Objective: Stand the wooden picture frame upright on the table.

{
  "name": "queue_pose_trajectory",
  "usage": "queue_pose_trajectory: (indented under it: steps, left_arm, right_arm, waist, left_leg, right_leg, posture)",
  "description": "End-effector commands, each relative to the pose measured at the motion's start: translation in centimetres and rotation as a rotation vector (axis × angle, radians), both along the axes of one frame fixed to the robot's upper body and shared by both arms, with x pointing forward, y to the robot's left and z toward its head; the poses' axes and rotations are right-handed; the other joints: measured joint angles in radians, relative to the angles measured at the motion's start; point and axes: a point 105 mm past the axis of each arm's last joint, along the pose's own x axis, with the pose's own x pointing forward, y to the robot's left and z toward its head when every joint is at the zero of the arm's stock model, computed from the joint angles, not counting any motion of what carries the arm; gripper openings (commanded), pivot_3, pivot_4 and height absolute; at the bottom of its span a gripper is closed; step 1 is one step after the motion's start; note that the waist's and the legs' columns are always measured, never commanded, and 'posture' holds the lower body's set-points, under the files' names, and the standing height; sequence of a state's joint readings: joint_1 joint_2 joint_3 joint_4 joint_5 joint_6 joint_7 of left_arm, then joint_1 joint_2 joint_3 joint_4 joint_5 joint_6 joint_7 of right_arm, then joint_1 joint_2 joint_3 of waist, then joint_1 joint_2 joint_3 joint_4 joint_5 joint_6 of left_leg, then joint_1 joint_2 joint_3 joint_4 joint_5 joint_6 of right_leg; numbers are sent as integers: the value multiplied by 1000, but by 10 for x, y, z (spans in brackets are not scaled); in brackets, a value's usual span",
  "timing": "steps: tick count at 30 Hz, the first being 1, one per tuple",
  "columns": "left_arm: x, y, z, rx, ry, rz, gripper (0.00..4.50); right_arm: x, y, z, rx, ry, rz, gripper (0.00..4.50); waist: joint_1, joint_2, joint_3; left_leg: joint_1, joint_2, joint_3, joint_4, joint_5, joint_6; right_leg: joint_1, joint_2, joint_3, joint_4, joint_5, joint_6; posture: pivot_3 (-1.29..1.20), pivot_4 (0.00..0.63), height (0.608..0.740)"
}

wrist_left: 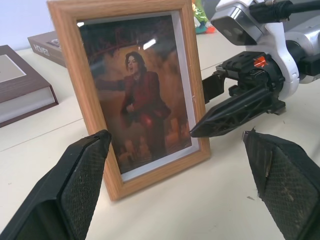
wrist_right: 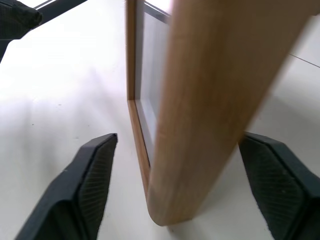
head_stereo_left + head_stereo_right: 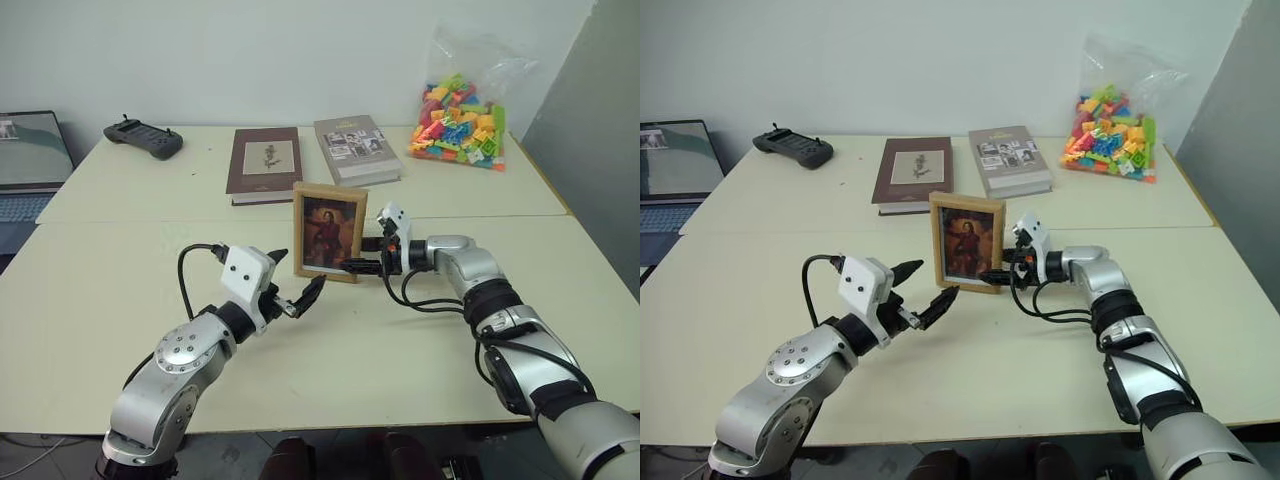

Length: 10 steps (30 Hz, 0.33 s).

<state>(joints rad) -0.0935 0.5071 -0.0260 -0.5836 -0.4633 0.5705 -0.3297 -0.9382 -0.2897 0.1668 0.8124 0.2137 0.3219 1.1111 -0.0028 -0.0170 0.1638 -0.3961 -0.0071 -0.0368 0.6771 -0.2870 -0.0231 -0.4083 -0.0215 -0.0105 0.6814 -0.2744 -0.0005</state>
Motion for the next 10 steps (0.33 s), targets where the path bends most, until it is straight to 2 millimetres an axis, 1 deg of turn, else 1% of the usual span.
queue_pose_trajectory:
  steps: [1,2,5,6,8,10]
  left_arm:
    - [6,22,13,18,1,24,4500]
    - [6,27,14,21,15,30,4500]
    - [9,61,20,46,77,61,4500]
    - [10,72,20,61,100,69,4500]
    - [10,93,22,96,142,64,4500]
    - [9,108,26,150,163,39,4500]
  right_arm:
    - [-3,-31,15,-22,-64,-34,4470]
    - [-6,-38,16,-34,-69,-41,4470]
    - [-21,-66,29,-78,-114,-47,4470]
    - [-28,-72,34,-96,-133,-39,4470]
    - [-44,-79,47,-100,-134,-9,4470]
    - [-60,-80,61,-95,-132,28,4470]
  waist:
    - [3,0,0]
    - [4,0,0]
    - [1,0,0]
    - [1,0,0]
    - [-2,1,0]
    - [-4,1,0]
  left_leg:
    - [0,0,0,0,0,0]
    - [0,0,0,0,0,0]
    - [0,0,-1,0,0,0]
    - [0,0,-1,0,0,0]
    - [0,0,-2,0,0,0]
    - [0,0,-2,-1,0,1]
  right_leg:
    - [0,0,0,0,0,0]
    - [0,0,-1,0,0,0]
    - [0,0,-1,0,0,0]
    - [0,0,-1,0,0,0]
    - [0,1,-1,0,0,0]
    - [0,1,-1,0,0,0]
  posture:
    - [0,150,740]
    - [0,150,740]
    - [0,150,740]
    - [0,150,740]
    - [0,150,740]
    - [0,150,740]
